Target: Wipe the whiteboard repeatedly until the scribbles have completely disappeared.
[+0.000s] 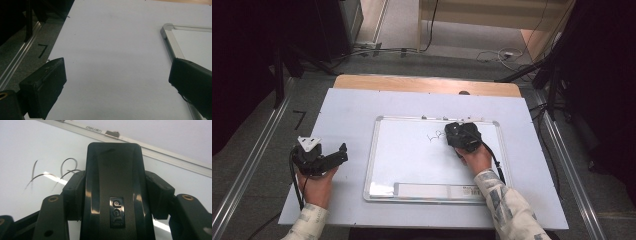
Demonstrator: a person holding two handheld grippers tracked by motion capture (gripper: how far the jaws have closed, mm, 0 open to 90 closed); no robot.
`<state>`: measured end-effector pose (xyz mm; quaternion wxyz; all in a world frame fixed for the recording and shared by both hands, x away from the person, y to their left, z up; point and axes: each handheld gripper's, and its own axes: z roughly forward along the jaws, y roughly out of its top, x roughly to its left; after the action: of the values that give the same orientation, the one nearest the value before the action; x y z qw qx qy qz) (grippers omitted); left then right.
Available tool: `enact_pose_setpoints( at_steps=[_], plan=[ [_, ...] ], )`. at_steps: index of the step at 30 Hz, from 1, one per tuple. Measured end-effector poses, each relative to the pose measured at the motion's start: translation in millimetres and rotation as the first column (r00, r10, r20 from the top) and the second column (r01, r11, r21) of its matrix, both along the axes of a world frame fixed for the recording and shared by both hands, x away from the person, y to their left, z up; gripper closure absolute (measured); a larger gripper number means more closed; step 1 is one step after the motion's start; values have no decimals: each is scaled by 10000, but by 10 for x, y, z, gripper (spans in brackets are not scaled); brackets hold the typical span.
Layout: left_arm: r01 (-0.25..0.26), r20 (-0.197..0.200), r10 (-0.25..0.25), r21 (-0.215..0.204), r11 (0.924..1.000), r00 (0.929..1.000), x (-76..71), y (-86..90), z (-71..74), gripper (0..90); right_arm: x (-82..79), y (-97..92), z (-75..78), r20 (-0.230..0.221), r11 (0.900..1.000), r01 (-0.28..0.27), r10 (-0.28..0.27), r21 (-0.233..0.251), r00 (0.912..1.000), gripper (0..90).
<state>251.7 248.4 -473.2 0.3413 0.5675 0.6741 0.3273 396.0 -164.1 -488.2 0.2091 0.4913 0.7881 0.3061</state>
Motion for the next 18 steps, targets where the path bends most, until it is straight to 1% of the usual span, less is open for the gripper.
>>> enact_pose_setpoints(
  at_steps=[3, 6, 10, 15, 18],
  plan=[
    [48, -37, -48, 43, 10000, 10000, 5, -6, 0, 17, 38, -18, -4, 57, 9999, 121, -121, 55, 9999, 378],
    [63, -30, -63, 56, 10000, 10000, 17, -25, 1, 17, 56, -1, -9, 150, 9998, 187, -187, 21, 9997, 378],
    [109, 11, -109, 56, 9999, 9999, 38, -49, 7, 17, 109, 49, -8, 134, 9999, 163, -164, 31, 9998, 378],
    [165, -47, -165, 75, 9998, 9999, 64, -53, -1, 17, 148, 146, -10, 200, 10000, 39, -39, -6, 9998, 378],
    [157, -30, -157, 58, 9999, 9999, 67, -53, -3, 17, 165, 217, -8, 187, 9999, -127, 128, -93, 9997, 378]
  ],
)
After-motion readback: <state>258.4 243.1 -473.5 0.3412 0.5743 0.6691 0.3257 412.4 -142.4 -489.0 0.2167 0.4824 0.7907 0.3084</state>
